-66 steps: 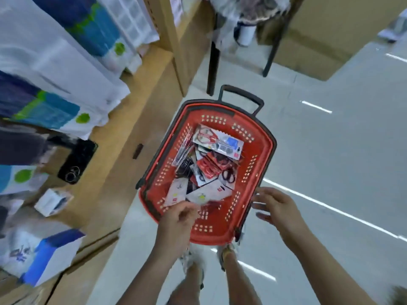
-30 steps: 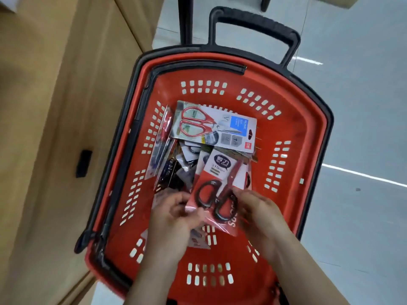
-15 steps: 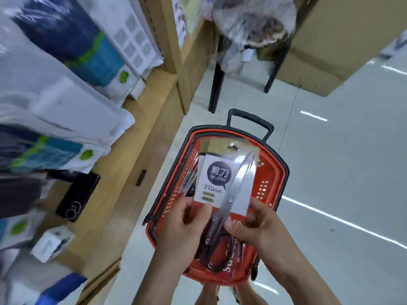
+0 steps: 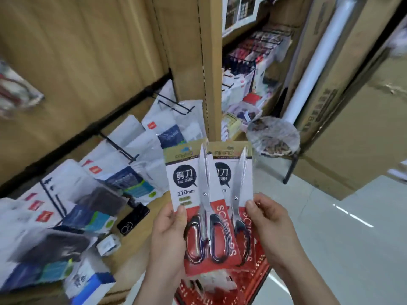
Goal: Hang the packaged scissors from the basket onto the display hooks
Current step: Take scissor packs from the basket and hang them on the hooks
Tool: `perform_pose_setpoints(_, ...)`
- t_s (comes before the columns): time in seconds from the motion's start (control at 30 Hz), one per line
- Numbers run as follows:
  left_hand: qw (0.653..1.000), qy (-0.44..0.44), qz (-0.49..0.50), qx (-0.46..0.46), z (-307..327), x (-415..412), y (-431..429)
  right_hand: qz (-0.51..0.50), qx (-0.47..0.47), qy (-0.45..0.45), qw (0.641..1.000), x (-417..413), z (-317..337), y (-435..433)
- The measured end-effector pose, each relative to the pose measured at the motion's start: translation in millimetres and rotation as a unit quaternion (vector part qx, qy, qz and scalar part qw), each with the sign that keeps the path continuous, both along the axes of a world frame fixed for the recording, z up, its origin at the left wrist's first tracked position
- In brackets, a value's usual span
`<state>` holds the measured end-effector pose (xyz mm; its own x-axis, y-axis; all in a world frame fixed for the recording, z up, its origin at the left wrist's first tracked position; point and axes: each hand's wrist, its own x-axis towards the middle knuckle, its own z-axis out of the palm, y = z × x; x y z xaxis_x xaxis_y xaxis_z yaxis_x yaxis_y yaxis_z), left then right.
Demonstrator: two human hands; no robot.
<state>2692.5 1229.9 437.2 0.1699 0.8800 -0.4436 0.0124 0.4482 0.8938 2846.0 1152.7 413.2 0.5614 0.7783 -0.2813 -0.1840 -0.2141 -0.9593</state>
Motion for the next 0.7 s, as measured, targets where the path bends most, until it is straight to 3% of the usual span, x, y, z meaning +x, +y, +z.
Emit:
perform_pose_setpoints(0.2, 0.987, -0.052, 0.087, 0.127, 79.6, -37.9, -5.3, -0.023, 0.052, -0.1, 0.993, -10.4, 59.3, 33.2)
perform_pose_setpoints(0.33, 0.956, 0.091, 0.11, 0.254, 103.8, -80.9, 6.9, -0.009, 0.083, -0.118, 0.99, -27.1, 76.6, 67.3)
perform_pose_setpoints(0.5, 0.944, 0.157, 0.173, 0.233, 109.5, -125.7, 29.8, 0.018, 0.117, -0.099, 0.988, -66.2, 100.9, 120.3)
perform_pose_setpoints(0.7, 0.962, 0.138, 0.087, 0.217, 118.5, -137.3, 69.9, 0.051, 0.169, -0.091, 0.98, -102.3, 145.1, 166.0)
